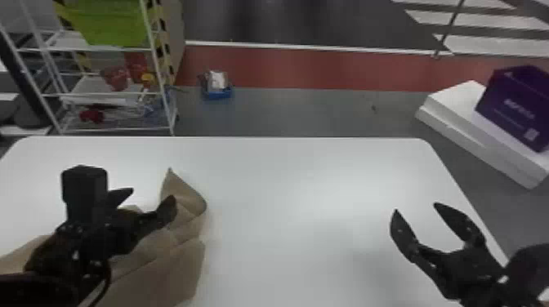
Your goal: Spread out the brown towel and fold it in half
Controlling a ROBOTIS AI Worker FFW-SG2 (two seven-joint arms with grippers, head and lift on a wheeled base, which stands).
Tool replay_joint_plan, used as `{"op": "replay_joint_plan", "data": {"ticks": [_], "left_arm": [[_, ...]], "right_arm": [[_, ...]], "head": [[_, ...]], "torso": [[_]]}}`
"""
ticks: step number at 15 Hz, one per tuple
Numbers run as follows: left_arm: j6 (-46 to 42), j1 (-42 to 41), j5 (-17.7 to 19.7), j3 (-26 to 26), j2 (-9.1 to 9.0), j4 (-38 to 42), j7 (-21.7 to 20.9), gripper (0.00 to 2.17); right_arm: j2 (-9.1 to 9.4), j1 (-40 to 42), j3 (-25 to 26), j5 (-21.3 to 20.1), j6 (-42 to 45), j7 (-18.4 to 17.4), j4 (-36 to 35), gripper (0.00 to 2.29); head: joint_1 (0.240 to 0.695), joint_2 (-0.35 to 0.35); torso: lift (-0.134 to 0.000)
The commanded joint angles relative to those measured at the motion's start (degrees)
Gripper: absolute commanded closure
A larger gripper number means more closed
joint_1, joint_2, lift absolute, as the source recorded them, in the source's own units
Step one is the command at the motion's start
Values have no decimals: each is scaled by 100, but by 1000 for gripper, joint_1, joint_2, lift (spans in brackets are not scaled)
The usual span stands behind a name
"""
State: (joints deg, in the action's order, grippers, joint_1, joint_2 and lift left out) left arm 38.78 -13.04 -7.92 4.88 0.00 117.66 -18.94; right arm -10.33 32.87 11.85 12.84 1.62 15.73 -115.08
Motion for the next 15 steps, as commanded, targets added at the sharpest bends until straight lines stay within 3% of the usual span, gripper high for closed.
{"op": "replay_joint_plan", "data": {"ticks": [1,6,10,15], "left_arm": [[20,302,-183,57,-15,-366,4,218],[407,399,-297,355,-15,-419,13,326],[1128,267,-271,698,-15,-41,-374,326],[1233,302,-218,707,-15,-41,-409,326]], "right_arm": [[-4,9,28,8,0,0,-6,181],[-22,0,28,8,0,9,-6,181],[-30,-35,1,0,0,9,-6,181],[-30,-35,-52,0,0,18,-6,178]], "head": [[695,-84],[695,-49],[695,-24],[695,4]], "torso": [[-124],[-124],[-124],[-124]]}}
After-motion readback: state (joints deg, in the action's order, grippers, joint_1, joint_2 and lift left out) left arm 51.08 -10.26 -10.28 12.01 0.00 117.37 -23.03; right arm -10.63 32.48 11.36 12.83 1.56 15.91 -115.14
